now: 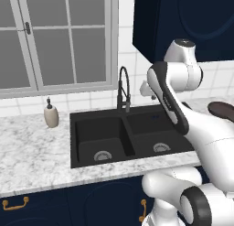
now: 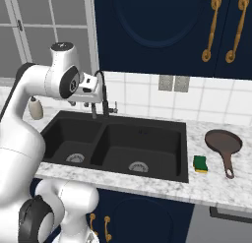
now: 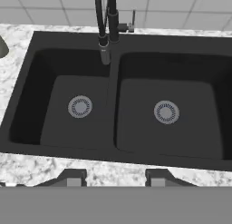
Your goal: Pick the pan and sponge and place them into the sink. Then turn on the water.
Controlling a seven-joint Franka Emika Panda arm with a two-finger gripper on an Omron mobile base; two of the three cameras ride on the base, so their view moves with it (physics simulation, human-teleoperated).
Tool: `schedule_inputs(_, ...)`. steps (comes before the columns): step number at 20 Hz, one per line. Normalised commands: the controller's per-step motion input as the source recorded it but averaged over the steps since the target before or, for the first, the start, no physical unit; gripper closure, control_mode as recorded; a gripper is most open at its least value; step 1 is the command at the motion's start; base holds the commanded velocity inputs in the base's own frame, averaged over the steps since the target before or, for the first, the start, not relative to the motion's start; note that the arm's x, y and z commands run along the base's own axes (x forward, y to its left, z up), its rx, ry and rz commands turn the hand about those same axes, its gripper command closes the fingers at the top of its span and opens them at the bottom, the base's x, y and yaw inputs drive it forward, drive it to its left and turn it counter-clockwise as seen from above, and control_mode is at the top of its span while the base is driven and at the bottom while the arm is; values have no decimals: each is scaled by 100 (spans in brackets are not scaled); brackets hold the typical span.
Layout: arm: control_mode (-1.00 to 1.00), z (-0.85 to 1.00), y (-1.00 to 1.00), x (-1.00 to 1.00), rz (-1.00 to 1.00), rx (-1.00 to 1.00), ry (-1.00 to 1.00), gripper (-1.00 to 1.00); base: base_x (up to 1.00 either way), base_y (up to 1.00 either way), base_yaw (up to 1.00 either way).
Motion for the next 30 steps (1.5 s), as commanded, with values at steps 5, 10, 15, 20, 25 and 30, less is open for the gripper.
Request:
schedule_inputs(5, -100, -3, -43, -7, 0, 0, 1, -100, 0, 0, 0)
schedule_inputs(10, -100, -8, -99, -7, 0, 0, 5, -100, 0, 0, 0)
schedule_inputs(15, -100, -4, -100, 0, 0, 0, 12, -100, 0, 0, 0)
schedule_inputs(20, -100, -15, -100, -9, 0, 0, 18, -100, 0, 0, 0)
schedule_inputs(25, -100, -19, -98, -8, -1, 0, 21, -100, 0, 0, 0)
schedule_inputs(30, -100, -50, -97, -19, 0, -1, 17, -100, 0, 0, 0)
